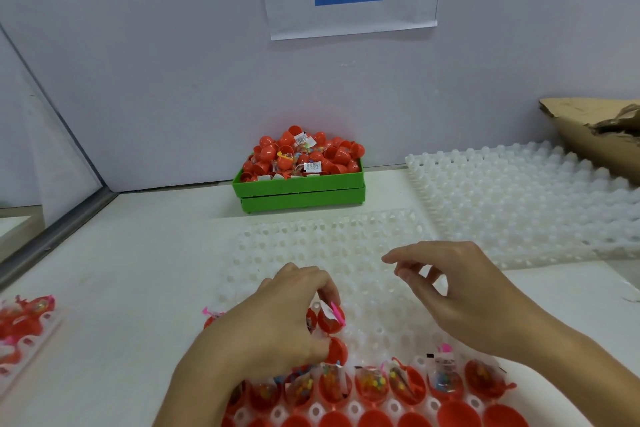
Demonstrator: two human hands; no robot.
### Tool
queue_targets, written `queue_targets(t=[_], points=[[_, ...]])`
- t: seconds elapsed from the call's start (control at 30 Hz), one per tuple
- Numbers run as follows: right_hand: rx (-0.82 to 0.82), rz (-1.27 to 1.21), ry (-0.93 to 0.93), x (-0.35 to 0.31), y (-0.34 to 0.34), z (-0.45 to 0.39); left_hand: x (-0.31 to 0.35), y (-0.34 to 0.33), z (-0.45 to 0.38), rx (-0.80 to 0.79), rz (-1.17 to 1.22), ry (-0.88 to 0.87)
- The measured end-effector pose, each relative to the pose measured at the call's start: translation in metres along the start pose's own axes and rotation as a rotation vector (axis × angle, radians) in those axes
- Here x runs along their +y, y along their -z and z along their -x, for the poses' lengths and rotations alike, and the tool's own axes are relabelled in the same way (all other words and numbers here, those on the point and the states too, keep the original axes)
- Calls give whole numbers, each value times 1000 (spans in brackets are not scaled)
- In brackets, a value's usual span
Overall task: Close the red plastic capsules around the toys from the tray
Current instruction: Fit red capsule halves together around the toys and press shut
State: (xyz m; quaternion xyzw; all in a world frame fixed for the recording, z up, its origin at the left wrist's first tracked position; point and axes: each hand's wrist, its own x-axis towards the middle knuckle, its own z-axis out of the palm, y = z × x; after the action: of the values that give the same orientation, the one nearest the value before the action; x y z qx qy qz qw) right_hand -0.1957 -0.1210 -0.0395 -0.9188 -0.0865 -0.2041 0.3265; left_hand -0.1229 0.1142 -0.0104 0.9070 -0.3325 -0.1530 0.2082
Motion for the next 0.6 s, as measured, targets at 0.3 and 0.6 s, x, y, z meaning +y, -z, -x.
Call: queue_targets(t=[0.3,0.6], points=[[-5,-37,-28,-8,3,0,1,6,-2,100,92,-80],[-179,-145,7,-32,2,3,7,5,-5,173,223,-141]])
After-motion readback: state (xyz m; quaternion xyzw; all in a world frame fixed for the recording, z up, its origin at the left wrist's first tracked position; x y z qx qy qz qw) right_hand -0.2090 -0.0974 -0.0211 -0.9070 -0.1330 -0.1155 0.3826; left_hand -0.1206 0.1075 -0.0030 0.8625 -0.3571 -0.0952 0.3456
